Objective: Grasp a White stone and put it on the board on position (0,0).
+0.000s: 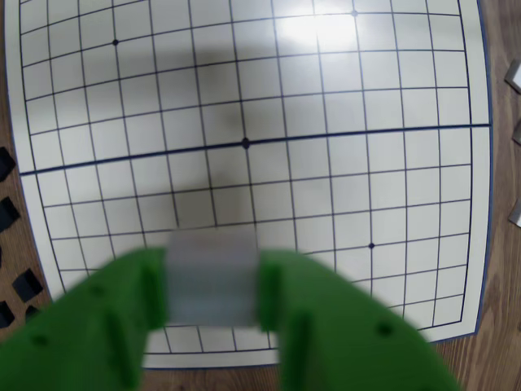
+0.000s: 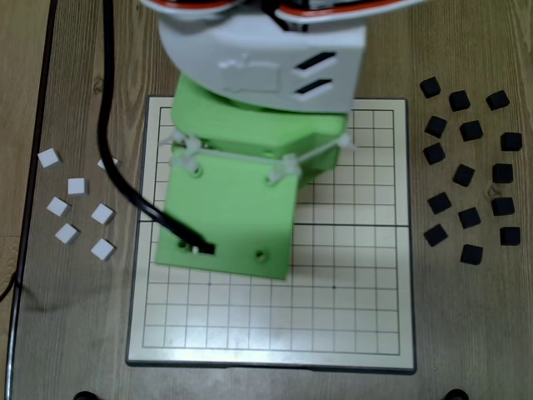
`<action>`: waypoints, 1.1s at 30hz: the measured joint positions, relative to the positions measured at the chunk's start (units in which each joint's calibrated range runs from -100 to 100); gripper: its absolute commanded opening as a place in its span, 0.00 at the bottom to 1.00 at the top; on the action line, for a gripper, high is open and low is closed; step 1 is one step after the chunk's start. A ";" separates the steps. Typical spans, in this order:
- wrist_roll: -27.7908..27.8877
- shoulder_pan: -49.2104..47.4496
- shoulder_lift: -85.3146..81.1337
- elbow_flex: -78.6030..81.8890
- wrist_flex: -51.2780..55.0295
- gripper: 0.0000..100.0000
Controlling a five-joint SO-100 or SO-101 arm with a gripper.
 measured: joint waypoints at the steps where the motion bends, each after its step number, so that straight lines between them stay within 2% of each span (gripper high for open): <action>1: 0.10 -0.11 0.09 0.00 0.00 0.06; 19: 2.34 -0.11 9.50 0.00 0.71 0.06; 24: 2.88 -0.11 11.96 0.98 -2.14 0.06; 33: 3.17 -3.13 12.05 13.77 -11.19 0.06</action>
